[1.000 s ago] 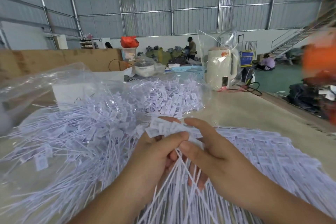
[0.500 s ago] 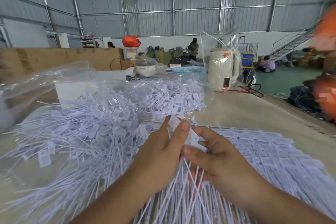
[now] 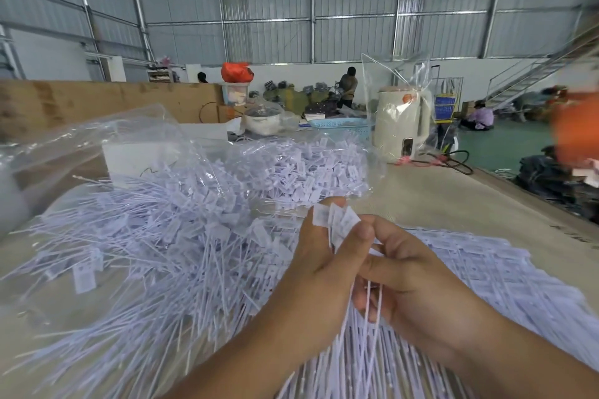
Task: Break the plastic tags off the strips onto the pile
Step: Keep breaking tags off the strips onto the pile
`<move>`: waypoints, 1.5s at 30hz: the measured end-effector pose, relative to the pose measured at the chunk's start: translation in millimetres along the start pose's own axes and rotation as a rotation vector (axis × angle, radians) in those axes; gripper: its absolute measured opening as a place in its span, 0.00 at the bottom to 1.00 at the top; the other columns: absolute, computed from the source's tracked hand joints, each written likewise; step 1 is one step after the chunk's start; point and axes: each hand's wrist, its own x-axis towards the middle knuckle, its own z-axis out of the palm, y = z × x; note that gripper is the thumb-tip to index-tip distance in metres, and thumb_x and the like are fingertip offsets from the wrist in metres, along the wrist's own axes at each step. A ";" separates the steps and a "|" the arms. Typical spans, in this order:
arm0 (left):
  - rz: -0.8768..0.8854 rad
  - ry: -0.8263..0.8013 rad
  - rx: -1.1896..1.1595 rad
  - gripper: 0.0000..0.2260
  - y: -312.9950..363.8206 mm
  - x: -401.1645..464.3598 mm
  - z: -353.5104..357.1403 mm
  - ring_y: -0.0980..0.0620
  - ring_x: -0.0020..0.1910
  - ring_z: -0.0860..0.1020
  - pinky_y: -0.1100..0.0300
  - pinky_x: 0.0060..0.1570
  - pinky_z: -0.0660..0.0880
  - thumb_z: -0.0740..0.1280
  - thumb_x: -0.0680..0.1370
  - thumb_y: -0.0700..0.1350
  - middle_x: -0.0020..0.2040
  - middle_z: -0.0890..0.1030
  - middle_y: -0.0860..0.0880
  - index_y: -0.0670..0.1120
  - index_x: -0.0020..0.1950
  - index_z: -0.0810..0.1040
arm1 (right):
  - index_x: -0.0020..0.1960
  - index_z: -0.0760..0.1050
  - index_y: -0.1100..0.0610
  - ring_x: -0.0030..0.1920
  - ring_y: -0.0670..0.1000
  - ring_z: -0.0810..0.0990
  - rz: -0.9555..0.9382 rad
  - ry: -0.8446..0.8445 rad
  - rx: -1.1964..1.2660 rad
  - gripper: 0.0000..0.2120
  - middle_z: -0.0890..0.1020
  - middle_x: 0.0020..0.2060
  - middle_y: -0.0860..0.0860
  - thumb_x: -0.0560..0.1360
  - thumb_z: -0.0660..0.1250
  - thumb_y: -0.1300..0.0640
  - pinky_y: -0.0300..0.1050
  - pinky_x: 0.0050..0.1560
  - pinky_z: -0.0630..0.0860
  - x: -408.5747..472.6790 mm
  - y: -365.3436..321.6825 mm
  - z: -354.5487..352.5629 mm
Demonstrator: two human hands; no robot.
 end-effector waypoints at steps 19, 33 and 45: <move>-0.144 0.016 0.426 0.15 33.2 -3.8 -36.2 0.62 0.19 0.68 0.67 0.19 0.64 0.61 0.79 0.40 0.33 0.81 0.54 0.62 0.49 0.77 | 0.61 0.72 0.52 0.39 0.55 0.81 0.052 0.335 -0.079 0.23 0.84 0.48 0.58 0.69 0.71 0.49 0.49 0.35 0.80 7.5 -0.6 -8.8; -0.212 0.213 1.674 0.27 11.5 12.0 -76.4 0.44 0.68 0.66 0.48 0.64 0.67 0.58 0.78 0.60 0.68 0.67 0.47 0.50 0.74 0.61 | 0.69 0.68 0.47 0.65 0.45 0.64 -0.081 -0.060 -1.519 0.17 0.71 0.64 0.42 0.81 0.61 0.51 0.43 0.67 0.64 5.0 18.4 -23.2; -0.132 -0.052 1.562 0.20 -30.7 21.8 -91.2 0.47 0.78 0.40 0.46 0.75 0.41 0.50 0.83 0.55 0.81 0.42 0.52 0.64 0.76 0.58 | 0.71 0.64 0.47 0.60 0.50 0.64 -0.091 -0.095 -1.721 0.25 0.69 0.61 0.46 0.77 0.59 0.64 0.45 0.63 0.64 6.0 16.8 -25.5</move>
